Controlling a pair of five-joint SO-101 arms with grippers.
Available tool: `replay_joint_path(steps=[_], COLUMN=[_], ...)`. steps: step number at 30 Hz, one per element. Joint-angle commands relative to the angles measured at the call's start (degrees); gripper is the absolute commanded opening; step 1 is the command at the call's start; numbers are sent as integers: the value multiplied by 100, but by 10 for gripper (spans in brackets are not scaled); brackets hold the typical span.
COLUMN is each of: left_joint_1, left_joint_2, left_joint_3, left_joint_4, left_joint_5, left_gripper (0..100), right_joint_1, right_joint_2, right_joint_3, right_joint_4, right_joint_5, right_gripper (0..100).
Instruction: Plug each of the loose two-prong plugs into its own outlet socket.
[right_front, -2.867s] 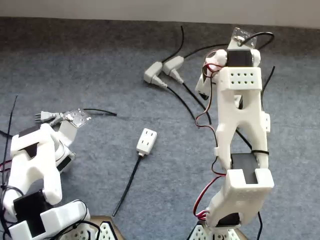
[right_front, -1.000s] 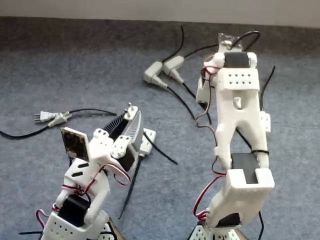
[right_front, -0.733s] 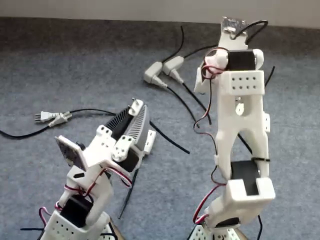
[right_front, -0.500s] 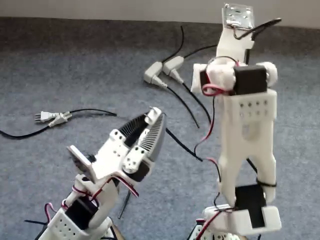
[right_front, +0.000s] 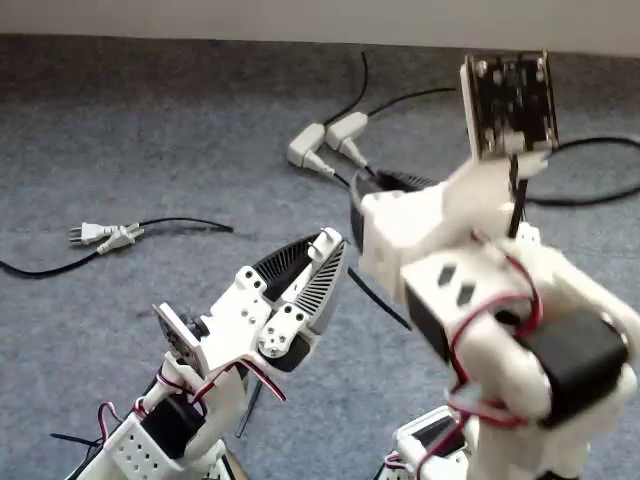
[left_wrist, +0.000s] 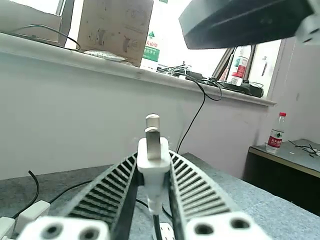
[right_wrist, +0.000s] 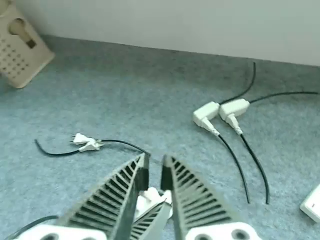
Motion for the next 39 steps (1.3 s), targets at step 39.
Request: replay_joint_path(steps=[39], left_joint_1=[57], left_joint_2=[-48], left_joint_3=[-101], left_joint_4=[-105], left_joint_5=[0], left_gripper=[5], right_joint_1=[-31], right_joint_2=[-2053], right_joint_3=[4901], right_joint_4=[-2457], right_joint_5=[1829], right_gripper=[8])
